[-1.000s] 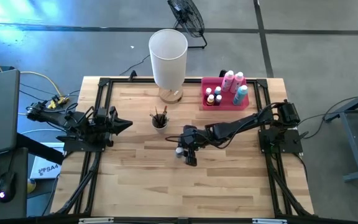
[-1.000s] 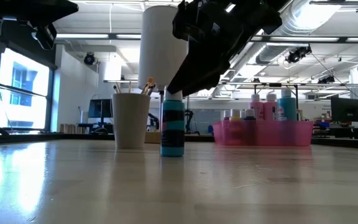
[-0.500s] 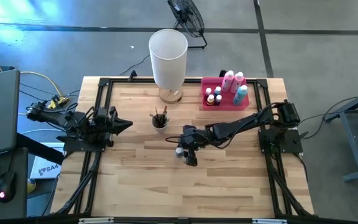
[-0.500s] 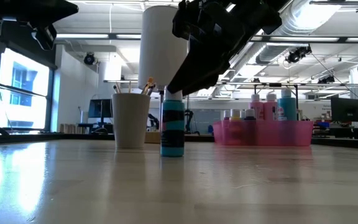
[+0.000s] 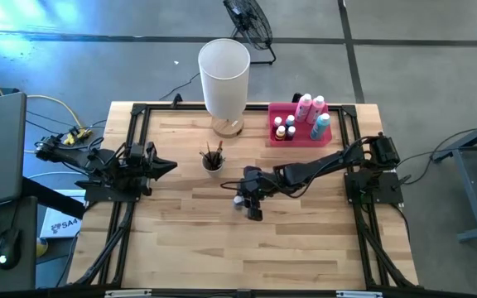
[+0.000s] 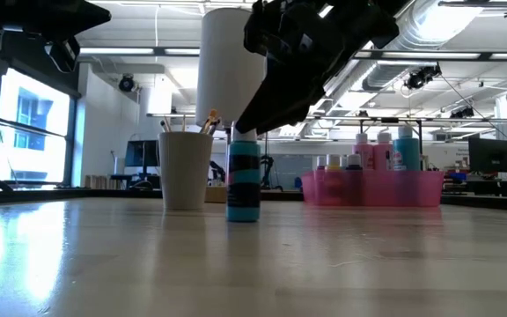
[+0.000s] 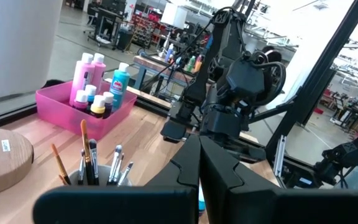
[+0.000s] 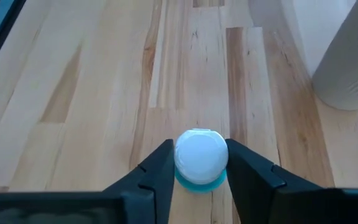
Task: Pick & Place Paint Supplies
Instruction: Put the small blue paint bottle into the pink bin
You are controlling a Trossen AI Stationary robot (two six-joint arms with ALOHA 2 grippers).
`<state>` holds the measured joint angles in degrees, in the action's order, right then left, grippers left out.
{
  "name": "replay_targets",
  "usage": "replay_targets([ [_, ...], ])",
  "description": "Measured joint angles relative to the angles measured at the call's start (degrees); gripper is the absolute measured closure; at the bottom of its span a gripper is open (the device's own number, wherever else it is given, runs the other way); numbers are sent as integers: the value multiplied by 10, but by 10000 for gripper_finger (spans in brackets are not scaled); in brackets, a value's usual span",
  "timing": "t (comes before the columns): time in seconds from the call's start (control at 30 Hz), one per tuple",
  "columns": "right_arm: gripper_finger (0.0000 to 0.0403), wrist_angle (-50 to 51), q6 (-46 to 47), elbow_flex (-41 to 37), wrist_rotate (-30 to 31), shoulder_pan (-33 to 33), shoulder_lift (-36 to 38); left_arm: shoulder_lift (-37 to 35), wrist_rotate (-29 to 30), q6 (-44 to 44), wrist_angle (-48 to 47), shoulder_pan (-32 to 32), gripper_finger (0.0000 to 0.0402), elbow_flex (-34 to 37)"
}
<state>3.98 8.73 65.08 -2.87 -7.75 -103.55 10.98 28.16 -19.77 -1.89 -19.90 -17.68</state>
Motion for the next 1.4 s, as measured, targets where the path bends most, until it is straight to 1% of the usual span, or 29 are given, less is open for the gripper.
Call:
replay_targets([
  [0.17, 268, -4, 4, 0, 12, 0, -1, 0, -1, 0, 0, 0, 402, 0],
  [0.3, 281, -4, 2, 0, -7, 0, -1, 0, -3, 0, 0, 0, 402, 0],
  [0.37, 290, -4, 2, 0, -5, 0, -1, 0, -3, 0, 0, 0, 402, 0],
  [0.53, 285, 2, 6, 0, 0, 5, 19, 0, -2, 0, 0, 0, 402, 0],
  [0.67, 276, 16, 24, 0, 16, 23, 55, 0, -1, 0, 0, 0, 402, 0],
  [0.83, 291, 64, 48, 1, 37, 56, 124, 0, -1, 0, 0, 0, 402, 0],
  [0.93, 289, 102, 64, 1, 58, 75, 167, 0, 1, 0, 0, 0, 402, 0],
  [1.07, 278, 150, 82, 1, 103, 101, 225, 0, 1, 0, 0, 0, 402, 0],
  [1.17, 283, 182, 96, 1, 139, 122, 265, 0, 1, 0, 0, 0, 402, 0],
  [1.27, 291, 198, 116, 1, 174, 147, 300, 0, 1, 0, 0, 0, 402, 0],
  [1.4, 285, 198, 136, 1, 202, 188, 328, 0, 1, 0, 0, 0, 402, 0],
])
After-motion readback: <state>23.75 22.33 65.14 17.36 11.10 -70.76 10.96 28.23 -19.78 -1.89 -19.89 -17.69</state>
